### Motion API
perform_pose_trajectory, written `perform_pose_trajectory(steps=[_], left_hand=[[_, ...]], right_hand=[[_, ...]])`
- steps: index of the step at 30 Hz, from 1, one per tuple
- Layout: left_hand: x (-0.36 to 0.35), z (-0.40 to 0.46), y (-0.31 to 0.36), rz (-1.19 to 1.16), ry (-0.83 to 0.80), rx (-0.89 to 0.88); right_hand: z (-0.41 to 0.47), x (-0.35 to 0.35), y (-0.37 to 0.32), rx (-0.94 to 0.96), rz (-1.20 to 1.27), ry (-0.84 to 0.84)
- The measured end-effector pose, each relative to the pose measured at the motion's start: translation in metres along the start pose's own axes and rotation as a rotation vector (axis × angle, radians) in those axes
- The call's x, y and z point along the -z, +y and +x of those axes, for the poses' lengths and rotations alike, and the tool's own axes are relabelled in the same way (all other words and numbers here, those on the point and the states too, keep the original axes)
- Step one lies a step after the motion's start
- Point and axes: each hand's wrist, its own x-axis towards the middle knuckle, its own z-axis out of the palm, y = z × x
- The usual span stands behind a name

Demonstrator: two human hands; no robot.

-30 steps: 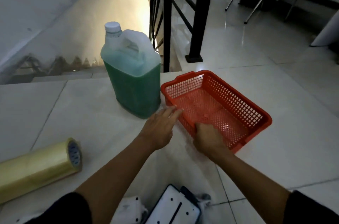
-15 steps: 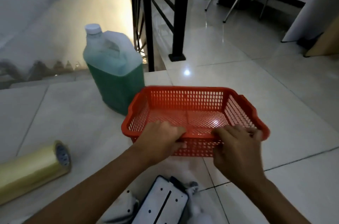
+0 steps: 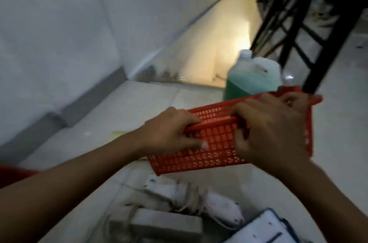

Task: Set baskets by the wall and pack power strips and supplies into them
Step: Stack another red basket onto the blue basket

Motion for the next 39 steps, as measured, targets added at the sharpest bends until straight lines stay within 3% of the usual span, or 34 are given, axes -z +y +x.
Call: perform_pose_trajectory(steps=[4,10,15,19,26,32,39], left_hand=[[0.041,-0.079,-0.027,0.076,0.138,0.141],[0.065,-0.231,-0.083,0.314,0.251,0.453],[0.059,-0.375,-0.103,0.38,0.306,0.775],[0.031,-0.48,-0.101,0.473,0.362,1.055],[-0.05,-0.597,-0.073,0.569,0.3,1.438],[-0.131,-0.647,-0.057,0.48,0.416,1.554],[-0.172,-0.696,-0.055,0.424,0.466,1.397]], right_hand=[[0.043,0.006,-0.071,0.116,0.123,0.029],[0.056,-0.017,-0.217,0.43,0.343,-0.122],[0.047,-0.031,-0.345,0.781,0.518,-0.28],[0.027,-0.032,-0.441,1.005,0.517,-0.346],[-0.034,-0.036,-0.562,1.398,0.354,-0.387],[-0.105,-0.046,-0.6,1.501,0.448,-0.296],[-0.137,-0.054,-0.603,1.556,0.529,-0.298]])
